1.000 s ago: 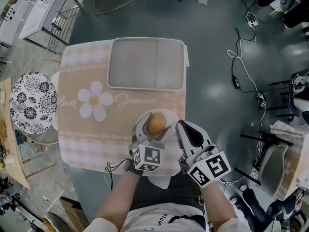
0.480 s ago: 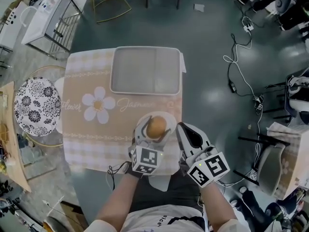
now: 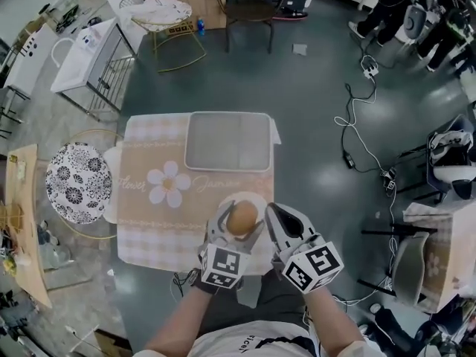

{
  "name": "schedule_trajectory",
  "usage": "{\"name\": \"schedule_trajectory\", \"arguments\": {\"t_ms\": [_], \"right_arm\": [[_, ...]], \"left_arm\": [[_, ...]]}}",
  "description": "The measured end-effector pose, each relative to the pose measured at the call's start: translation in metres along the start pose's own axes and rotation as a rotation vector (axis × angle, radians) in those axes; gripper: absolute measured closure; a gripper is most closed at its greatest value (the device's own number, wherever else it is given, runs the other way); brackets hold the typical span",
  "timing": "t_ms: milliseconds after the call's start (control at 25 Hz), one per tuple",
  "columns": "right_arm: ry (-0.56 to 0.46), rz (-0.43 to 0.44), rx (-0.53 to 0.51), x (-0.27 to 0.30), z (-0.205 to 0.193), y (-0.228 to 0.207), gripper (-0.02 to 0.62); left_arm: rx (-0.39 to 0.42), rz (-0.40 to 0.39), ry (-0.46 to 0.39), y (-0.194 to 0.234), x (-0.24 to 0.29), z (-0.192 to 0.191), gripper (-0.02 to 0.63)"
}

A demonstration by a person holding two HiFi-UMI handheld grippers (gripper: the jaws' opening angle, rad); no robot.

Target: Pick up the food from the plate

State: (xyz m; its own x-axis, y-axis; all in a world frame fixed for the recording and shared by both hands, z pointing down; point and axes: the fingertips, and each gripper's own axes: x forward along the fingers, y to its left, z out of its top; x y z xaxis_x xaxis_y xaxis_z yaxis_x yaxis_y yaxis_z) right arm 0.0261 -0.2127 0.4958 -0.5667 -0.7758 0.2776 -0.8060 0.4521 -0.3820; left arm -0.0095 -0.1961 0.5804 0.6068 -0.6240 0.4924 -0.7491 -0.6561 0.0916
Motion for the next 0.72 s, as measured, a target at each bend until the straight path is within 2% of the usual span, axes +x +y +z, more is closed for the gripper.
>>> {"name": "schedule_trajectory", "arguments": {"t_ms": [320,720], "right_arm": [[-0.042,-0.002,-0.037,-0.022,0.051,0.030,0.583],[-0.105,-0.005,-0.109,-0.047,0.098,0.070,0.583]], "left_arm": [[0.013,-0.019,-0.059,-0.015,-0.053,0.070,0.260],[-0.001,-0.038,-0.121,-0.025,-0.116,0.127,0.261]]}}
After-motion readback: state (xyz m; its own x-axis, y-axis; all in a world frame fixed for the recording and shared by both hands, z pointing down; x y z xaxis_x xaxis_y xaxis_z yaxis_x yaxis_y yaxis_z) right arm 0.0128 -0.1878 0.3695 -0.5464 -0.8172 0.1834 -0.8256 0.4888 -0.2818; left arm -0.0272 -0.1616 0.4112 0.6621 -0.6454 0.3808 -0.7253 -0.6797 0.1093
